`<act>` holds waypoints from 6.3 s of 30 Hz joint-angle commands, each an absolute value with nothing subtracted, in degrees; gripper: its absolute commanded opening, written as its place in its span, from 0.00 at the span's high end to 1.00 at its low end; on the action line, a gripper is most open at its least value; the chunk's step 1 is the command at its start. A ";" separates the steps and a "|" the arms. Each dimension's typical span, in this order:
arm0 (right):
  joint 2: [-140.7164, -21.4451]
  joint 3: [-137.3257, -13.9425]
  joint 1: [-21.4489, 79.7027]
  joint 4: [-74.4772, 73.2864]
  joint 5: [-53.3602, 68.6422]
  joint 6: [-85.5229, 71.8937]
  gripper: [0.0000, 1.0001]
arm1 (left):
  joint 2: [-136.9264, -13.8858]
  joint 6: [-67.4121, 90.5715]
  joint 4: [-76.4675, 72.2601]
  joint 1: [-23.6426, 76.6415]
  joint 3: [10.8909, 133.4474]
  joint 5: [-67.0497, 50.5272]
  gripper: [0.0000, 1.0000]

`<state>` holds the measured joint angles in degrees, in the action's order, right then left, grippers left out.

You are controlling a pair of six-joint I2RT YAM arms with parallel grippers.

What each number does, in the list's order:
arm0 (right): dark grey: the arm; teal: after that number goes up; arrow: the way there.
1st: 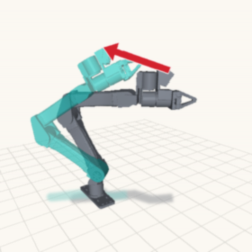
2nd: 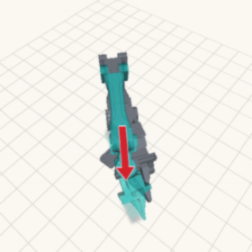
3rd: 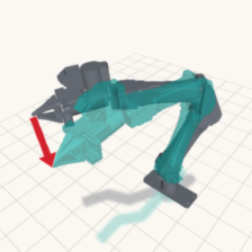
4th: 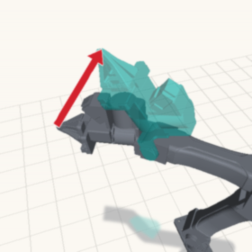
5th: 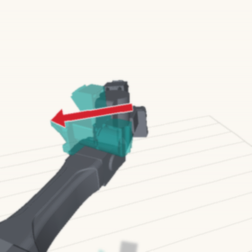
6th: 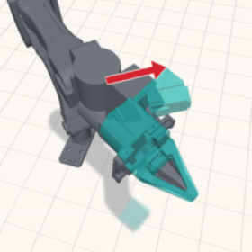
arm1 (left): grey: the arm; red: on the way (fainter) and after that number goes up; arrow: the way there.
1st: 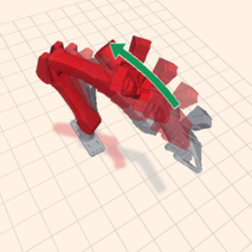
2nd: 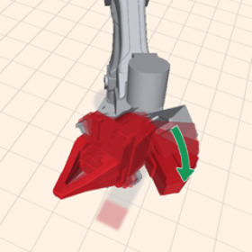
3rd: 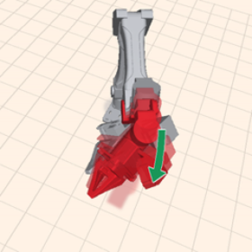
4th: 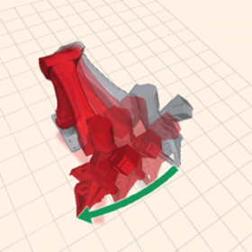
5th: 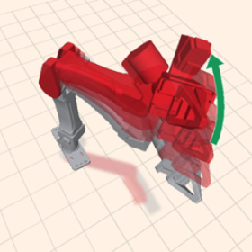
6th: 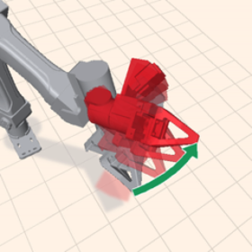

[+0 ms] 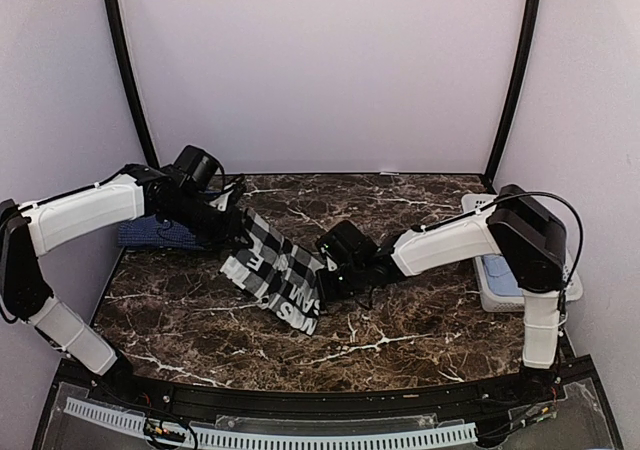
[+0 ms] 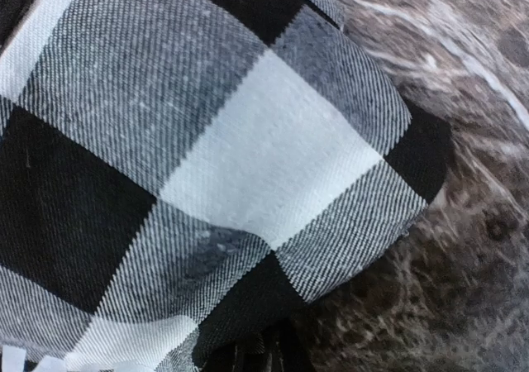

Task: Fold and stack the long sleeve shirts
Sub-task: Turn over the square-folded shirt at the center of the board, then smooth out the square-folded shirt at the center of the board.

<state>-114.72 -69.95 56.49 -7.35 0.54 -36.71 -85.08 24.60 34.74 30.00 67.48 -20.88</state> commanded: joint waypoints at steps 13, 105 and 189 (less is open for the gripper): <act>-138.83 -95.98 57.44 7.62 14.88 -44.95 0.89 | -91.91 22.47 32.75 29.71 79.82 -29.48 1.00; -108.05 -59.52 46.83 -2.29 2.99 -36.83 0.42 | -102.97 41.97 2.96 32.32 53.78 -30.16 0.40; -106.02 -71.08 45.98 -10.43 4.00 -30.21 1.00 | -97.69 31.30 12.37 28.12 62.09 -22.51 1.00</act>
<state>-109.12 -72.38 45.43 -10.74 4.84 -30.28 -100.18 32.58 13.30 28.27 60.93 -21.02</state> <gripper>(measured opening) 0.004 0.007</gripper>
